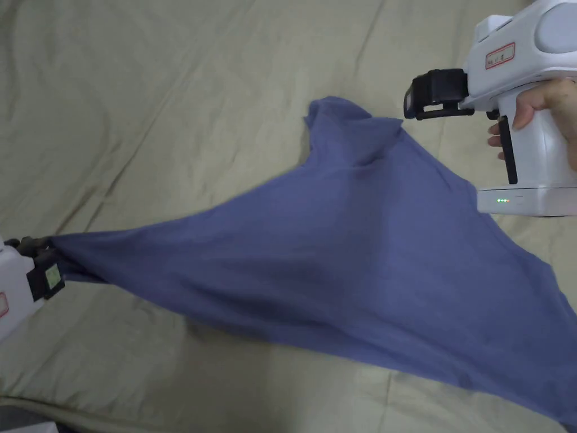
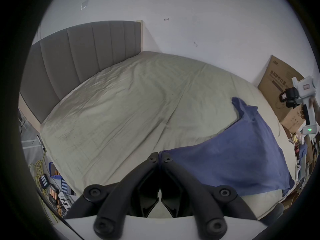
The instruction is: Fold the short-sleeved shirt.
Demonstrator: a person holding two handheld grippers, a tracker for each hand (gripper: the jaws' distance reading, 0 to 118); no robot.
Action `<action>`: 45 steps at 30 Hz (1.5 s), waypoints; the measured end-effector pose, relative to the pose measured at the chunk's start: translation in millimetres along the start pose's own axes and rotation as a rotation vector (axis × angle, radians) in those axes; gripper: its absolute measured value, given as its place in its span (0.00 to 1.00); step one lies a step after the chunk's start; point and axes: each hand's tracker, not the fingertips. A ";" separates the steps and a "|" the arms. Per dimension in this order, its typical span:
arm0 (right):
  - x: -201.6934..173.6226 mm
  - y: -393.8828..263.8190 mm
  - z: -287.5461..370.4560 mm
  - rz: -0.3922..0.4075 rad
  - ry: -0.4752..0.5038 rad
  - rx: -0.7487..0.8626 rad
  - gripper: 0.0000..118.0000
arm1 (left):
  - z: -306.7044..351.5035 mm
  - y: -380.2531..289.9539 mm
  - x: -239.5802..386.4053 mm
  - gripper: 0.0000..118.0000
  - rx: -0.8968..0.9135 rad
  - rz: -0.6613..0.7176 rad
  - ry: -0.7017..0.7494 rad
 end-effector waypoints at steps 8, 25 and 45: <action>16.0 18.3 -122.8 0.056 -0.109 -0.136 0.92 | -22.8 1.6 -6.3 0.00 -0.064 0.092 0.027; 10.4 23.0 -102.0 0.018 0.013 -0.096 0.01 | -40.7 -4.1 -8.4 0.00 -0.097 0.130 0.041; 110.1 -117.5 387.2 -0.217 0.030 0.538 0.01 | 120.4 102.7 15.1 0.00 0.317 0.192 -0.386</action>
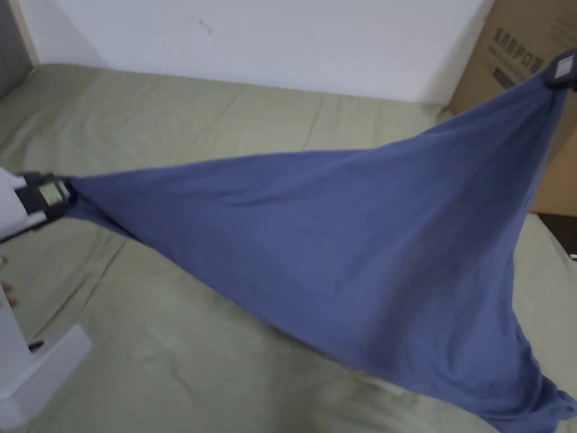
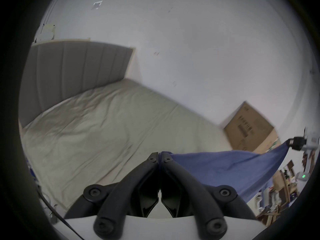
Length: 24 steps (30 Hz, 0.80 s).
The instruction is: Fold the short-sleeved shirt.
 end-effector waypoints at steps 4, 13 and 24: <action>10.8 17.5 74.9 -0.019 -0.040 0.126 0.01 | 32.1 54.1 39.3 0.00 0.120 -0.094 -0.073; 3.4 57.0 145.3 -0.025 -0.106 0.268 0.01 | 78.9 175.7 96.4 0.00 0.260 -0.102 -0.173; -44.5 123.4 85.7 0.032 -0.235 0.253 0.01 | 28.5 262.0 138.9 0.00 0.255 -0.242 0.068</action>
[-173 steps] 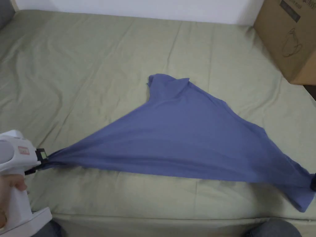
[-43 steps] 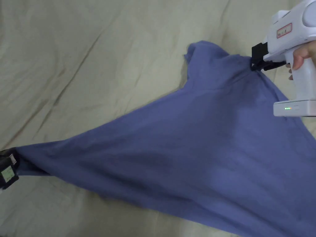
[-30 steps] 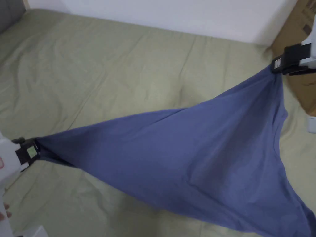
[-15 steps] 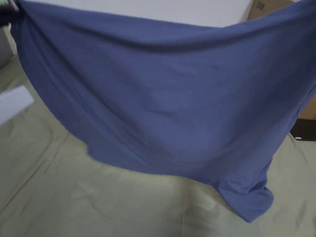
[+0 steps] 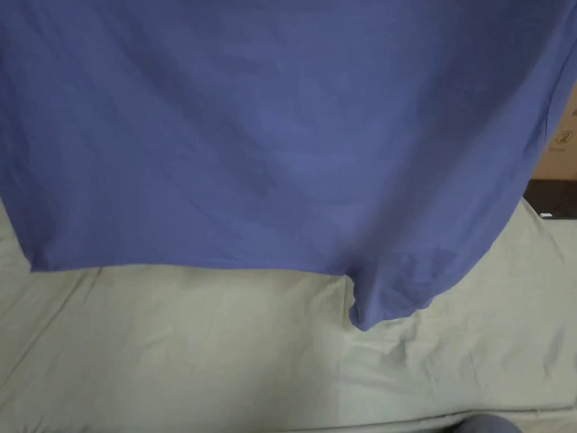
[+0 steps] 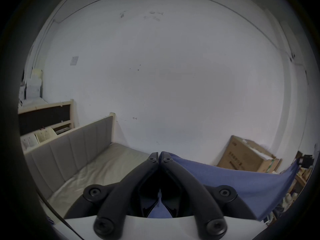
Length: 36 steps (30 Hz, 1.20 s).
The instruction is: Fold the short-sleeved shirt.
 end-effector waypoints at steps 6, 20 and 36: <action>-36.6 32.8 -65.3 0.007 -0.086 -0.006 0.01 | -61.5 20.4 6.8 0.00 -0.041 -0.062 0.096; -106.7 103.6 -181.6 0.061 -0.234 0.171 0.01 | -204.6 38.7 27.4 0.00 0.036 -0.074 0.191; -69.8 -27.2 -269.3 0.004 -0.216 0.004 0.01 | -263.9 -83.6 25.2 0.00 -0.107 -0.169 0.176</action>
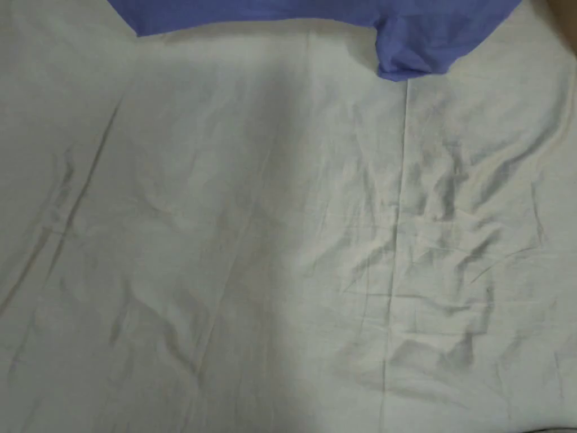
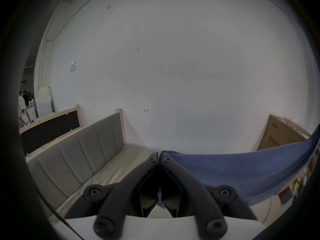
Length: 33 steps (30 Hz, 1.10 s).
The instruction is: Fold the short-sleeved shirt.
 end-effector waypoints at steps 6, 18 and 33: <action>29.6 -94.0 -2.6 0.026 0.051 -0.166 0.01 | 16.2 -77.4 -11.4 0.00 -0.128 -0.006 -0.043; 89.8 -295.2 79.8 0.024 0.143 -0.431 0.01 | 108.8 -277.9 -54.5 0.00 -0.314 0.004 -0.083; 167.8 -450.1 190.2 -0.099 0.225 -0.616 0.01 | 229.4 -415.0 -110.1 0.00 -0.502 -0.084 -0.101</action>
